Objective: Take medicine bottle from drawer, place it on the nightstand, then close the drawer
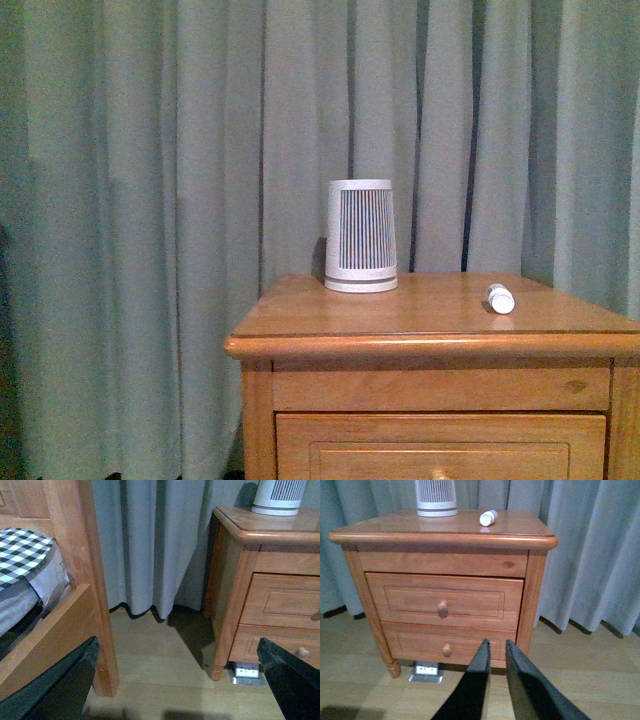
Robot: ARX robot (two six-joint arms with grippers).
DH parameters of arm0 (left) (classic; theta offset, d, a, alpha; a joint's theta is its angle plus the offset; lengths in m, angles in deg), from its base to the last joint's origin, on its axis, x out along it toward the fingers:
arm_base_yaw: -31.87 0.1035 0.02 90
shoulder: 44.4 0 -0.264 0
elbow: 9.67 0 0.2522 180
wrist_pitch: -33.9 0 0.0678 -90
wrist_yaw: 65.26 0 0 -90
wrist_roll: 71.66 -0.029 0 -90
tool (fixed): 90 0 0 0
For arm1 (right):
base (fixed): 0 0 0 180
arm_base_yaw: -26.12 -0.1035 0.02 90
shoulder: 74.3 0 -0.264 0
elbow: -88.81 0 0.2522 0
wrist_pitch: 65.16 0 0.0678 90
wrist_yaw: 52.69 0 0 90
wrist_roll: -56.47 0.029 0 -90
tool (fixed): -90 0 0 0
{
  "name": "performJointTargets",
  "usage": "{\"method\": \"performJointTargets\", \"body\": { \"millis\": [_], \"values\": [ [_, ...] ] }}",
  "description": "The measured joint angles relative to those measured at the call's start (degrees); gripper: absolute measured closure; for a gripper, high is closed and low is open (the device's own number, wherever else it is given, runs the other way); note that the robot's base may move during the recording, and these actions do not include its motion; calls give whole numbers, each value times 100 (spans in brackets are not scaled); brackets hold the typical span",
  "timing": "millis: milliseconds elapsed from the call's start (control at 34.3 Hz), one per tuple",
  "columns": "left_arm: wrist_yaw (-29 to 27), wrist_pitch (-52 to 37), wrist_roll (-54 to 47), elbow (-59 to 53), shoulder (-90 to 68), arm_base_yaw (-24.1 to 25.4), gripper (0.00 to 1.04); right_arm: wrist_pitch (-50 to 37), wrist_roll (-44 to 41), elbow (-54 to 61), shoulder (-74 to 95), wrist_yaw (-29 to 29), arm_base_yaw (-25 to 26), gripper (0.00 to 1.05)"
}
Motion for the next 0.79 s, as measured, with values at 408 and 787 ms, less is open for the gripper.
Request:
{"method": "performJointTargets", "body": {
  "millis": [408, 787],
  "values": [
    [0, 0, 0, 0, 0, 0, 7, 0, 2, 0, 0, 0, 0, 5],
    [0, 0, 0, 0, 0, 0, 7, 0, 2, 0, 0, 0, 0, 7]
  ]
}}
